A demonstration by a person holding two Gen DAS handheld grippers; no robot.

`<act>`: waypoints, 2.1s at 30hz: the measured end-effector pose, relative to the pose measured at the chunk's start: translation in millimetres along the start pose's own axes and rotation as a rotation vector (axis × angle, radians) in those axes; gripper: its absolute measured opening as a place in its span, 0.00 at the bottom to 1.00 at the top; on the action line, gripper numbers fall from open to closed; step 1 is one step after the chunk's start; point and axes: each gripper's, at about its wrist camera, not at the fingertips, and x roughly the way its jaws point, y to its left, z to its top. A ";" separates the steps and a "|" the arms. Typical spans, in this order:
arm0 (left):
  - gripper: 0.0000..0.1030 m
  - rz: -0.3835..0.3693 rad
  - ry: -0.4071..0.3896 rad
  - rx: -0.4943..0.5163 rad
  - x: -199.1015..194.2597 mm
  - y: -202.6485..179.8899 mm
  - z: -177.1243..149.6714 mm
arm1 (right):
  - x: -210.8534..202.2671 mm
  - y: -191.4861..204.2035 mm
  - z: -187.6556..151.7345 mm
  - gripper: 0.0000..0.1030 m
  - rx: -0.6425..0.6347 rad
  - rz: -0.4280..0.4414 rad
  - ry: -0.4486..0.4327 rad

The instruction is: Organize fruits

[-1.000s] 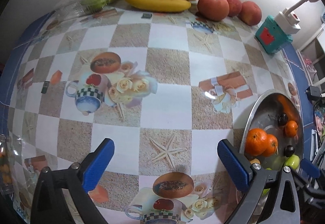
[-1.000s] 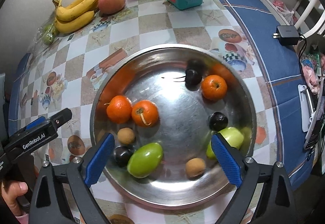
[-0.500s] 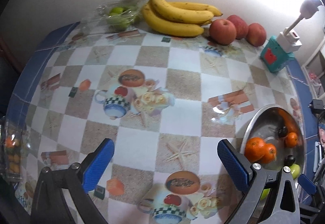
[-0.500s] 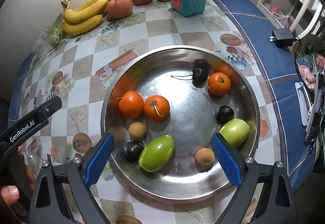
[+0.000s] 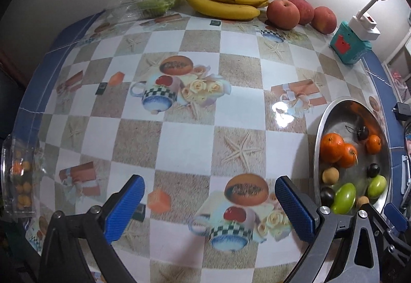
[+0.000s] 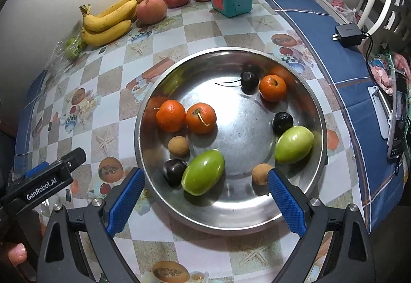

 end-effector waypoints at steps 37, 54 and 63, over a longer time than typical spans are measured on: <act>1.00 -0.013 -0.111 0.027 -75.5 18.0 -71.5 | -47.8 -10.0 -54.6 0.93 0.026 -0.003 -0.048; 1.00 0.009 -0.142 0.000 -80.4 21.1 -78.6 | -44.8 -8.6 -59.7 0.93 0.004 -0.008 -0.048; 1.00 0.020 -0.141 -0.017 -79.0 23.9 -79.5 | -48.4 -4.5 -60.8 0.93 -0.029 -0.022 -0.072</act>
